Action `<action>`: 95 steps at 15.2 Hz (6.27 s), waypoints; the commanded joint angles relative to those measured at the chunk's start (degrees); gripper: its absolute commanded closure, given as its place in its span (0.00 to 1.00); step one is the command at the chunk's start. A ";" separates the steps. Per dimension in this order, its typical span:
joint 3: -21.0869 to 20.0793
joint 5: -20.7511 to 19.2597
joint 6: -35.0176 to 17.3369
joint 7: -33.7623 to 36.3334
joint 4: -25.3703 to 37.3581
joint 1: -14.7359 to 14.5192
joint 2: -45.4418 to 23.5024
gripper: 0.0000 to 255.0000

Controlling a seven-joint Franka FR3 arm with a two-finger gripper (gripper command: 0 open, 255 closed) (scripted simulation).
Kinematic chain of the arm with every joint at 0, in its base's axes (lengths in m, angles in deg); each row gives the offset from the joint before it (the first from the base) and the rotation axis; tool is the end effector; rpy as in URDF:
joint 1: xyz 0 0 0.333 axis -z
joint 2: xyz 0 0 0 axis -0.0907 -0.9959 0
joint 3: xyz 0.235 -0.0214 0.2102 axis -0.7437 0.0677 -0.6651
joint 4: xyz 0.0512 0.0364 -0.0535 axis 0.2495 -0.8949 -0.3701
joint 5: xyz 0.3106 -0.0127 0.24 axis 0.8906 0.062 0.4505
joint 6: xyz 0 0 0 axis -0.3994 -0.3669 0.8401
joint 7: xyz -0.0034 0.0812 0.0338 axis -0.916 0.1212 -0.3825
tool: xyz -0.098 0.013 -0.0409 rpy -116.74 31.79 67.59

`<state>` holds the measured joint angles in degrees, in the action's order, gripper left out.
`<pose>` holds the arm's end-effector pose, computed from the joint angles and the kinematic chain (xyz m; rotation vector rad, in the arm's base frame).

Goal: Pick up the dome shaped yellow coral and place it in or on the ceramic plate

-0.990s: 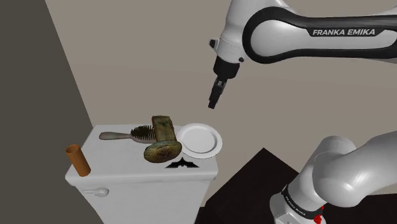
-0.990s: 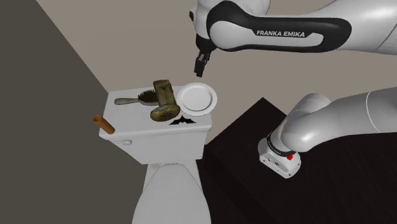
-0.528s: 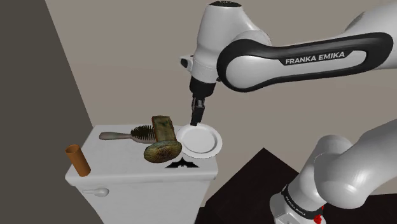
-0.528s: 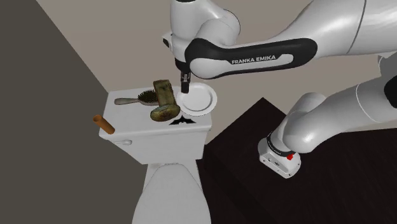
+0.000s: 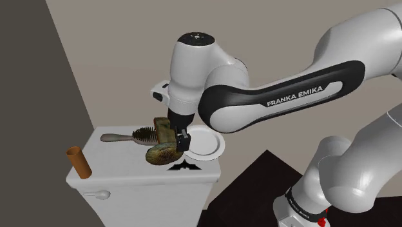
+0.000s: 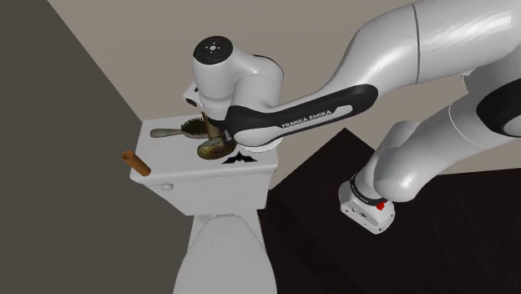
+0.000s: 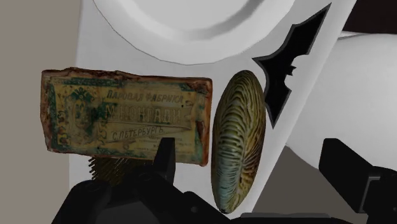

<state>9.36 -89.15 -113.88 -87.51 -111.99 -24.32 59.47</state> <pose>0.3854 0.3207 0.4543 2.4829 1.7238 0.1995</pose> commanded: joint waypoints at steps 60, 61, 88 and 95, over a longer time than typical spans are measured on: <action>13.28 2.16 3.64 -22.91 -11.34 3.67 16.73 1.00; 13.25 2.13 2.82 -22.84 -11.97 3.67 16.54 1.00; 12.76 1.78 -5.31 -21.92 -17.89 3.73 14.29 0.00; 12.90 2.29 0.77 -22.27 -14.94 3.35 17.44 0.00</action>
<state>22.24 -86.86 -113.26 -109.75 -126.99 -20.97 76.83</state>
